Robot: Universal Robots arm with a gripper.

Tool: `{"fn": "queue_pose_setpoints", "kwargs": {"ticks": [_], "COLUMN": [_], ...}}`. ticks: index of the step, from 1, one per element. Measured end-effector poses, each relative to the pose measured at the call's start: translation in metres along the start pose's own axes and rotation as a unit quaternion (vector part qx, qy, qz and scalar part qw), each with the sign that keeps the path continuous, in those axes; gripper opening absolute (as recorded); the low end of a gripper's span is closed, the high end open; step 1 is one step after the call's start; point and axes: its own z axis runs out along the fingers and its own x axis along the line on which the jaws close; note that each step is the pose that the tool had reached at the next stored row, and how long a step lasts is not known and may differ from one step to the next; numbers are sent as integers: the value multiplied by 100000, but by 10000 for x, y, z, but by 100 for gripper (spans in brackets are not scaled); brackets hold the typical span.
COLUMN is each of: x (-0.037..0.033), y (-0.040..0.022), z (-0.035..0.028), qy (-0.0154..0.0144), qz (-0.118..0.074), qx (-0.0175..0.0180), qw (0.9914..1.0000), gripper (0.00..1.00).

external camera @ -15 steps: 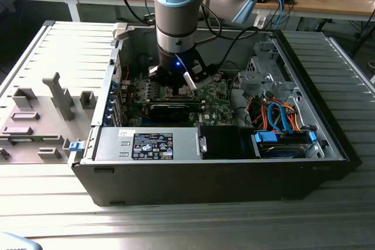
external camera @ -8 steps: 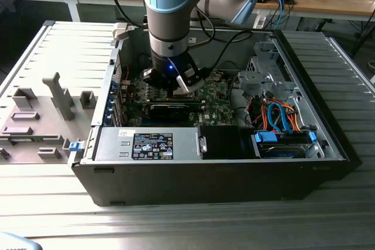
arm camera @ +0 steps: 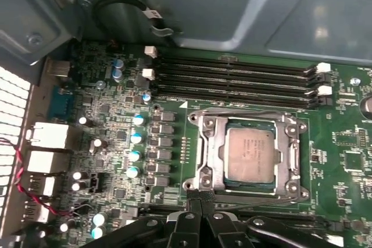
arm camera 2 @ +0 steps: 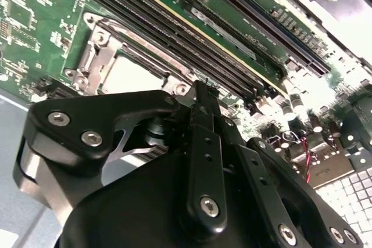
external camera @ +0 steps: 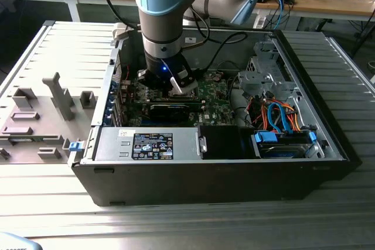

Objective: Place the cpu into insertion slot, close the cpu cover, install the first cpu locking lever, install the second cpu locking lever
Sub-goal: 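Install the second cpu locking lever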

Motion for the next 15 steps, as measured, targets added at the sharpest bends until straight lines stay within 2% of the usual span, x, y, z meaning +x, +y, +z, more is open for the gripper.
{"fn": "queue_pose_setpoints", "kwargs": {"ticks": [11,15], "x": [187,196], "y": [3,4], "z": [19,20], "qy": [-18,-30], "qz": [7,6], "qx": [-283,-341], "qw": [100000,99999], "gripper": [11,11]}}
